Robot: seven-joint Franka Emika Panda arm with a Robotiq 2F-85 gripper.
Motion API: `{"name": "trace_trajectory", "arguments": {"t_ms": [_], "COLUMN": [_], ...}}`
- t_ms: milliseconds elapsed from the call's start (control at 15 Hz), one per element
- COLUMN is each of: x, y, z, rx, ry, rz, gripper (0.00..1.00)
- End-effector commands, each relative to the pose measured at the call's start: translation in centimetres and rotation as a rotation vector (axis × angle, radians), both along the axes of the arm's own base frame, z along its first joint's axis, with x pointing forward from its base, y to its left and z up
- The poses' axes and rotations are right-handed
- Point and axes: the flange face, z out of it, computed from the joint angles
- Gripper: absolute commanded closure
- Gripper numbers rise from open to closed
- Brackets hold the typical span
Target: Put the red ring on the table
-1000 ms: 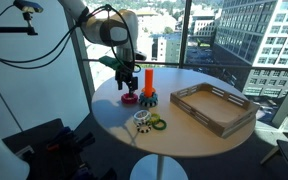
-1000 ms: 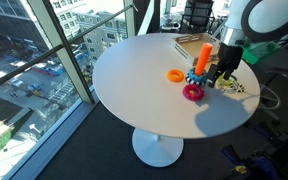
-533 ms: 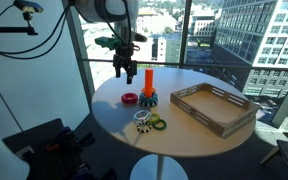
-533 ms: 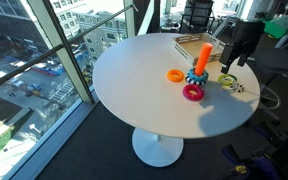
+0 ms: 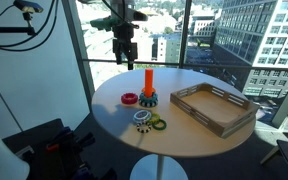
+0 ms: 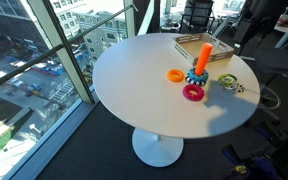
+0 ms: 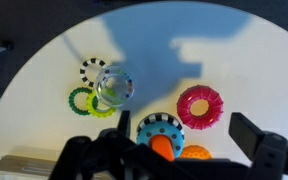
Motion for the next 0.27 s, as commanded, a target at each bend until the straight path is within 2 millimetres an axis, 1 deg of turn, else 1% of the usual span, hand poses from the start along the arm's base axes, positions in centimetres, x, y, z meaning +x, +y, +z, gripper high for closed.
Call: {"name": "trace_trajectory", "arguments": {"t_ms": [0,200], "x": [-0.07,-0.23], "y": [-0.11,-0.24], "z": [0.54,1.30], "rx": [0.000,0.000], "ry": [-0.010,-0.026], "rz": [-0.002,-0.005], "gripper": [0.00,0.00]}}
